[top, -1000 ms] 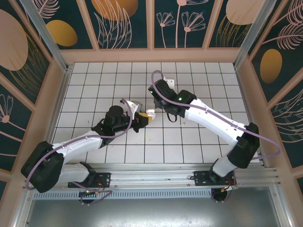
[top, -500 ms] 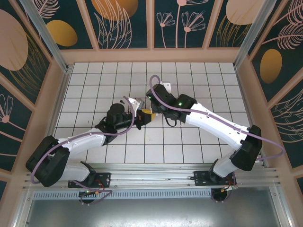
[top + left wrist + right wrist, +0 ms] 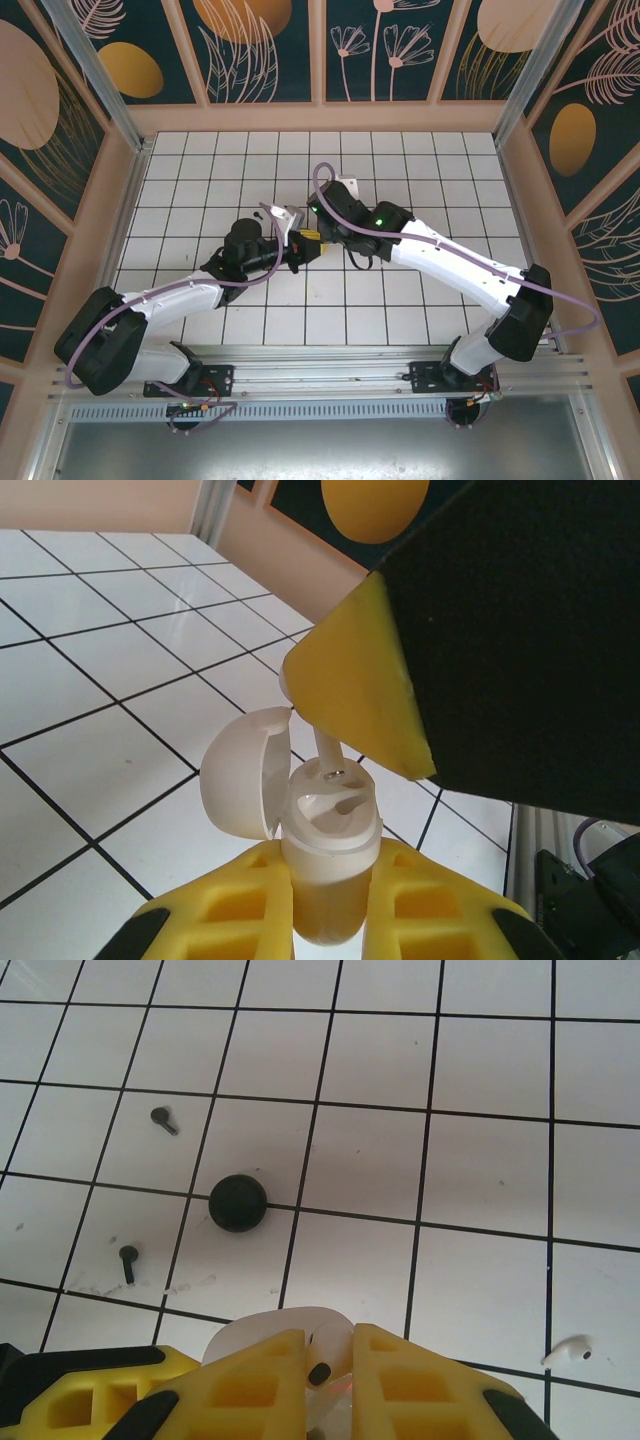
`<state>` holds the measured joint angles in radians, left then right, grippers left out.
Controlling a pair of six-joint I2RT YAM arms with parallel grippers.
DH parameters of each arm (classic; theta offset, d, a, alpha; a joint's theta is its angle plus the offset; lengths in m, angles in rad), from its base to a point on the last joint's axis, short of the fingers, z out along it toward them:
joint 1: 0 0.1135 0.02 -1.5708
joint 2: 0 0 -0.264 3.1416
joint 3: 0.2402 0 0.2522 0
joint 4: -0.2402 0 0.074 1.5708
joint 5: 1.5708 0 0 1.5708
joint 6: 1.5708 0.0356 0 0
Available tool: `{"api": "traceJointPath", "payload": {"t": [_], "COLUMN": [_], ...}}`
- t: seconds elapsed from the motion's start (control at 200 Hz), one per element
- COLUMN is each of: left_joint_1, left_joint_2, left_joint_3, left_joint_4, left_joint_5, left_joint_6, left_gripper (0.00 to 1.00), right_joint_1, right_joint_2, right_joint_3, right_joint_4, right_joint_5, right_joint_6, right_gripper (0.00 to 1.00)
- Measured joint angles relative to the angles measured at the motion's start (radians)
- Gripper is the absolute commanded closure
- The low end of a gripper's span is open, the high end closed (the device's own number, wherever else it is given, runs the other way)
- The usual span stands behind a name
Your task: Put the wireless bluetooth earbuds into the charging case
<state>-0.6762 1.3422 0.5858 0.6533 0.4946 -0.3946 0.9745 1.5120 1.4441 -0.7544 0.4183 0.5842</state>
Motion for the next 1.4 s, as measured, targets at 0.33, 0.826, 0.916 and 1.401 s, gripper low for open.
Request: {"api": "traceJointPath", "payload": {"t": [0.33, 0.826, 0.916, 1.401], "left_joint_1": [-0.002, -0.005, -0.005, -0.005], "left_joint_2": [0.012, 0.016, 0.016, 0.032], "left_joint_3": [0.001, 0.001, 0.001, 0.001], "left_joint_4": [0.0, -0.001, 0.002, 0.004], "left_joint_5": [0.006, 0.021, 0.022, 0.034], "left_joint_6": [-0.015, -0.031, -0.032, -0.037], "left_gripper": [1.0, 1.0, 1.0, 1.0], "right_joint_1": [0.036, 0.072, 0.075, 0.107], "right_joint_2": [0.013, 0.056, 0.07, 0.171], "right_joint_3": [0.002, 0.049, 0.072, 0.199], "right_joint_4": [0.006, -0.058, -0.081, -0.224], "right_joint_5": [0.004, 0.078, 0.086, 0.159], "right_joint_6": [-0.027, -0.1, -0.126, -0.216], "right_gripper": [0.86, 0.86, 0.86, 0.86]}}
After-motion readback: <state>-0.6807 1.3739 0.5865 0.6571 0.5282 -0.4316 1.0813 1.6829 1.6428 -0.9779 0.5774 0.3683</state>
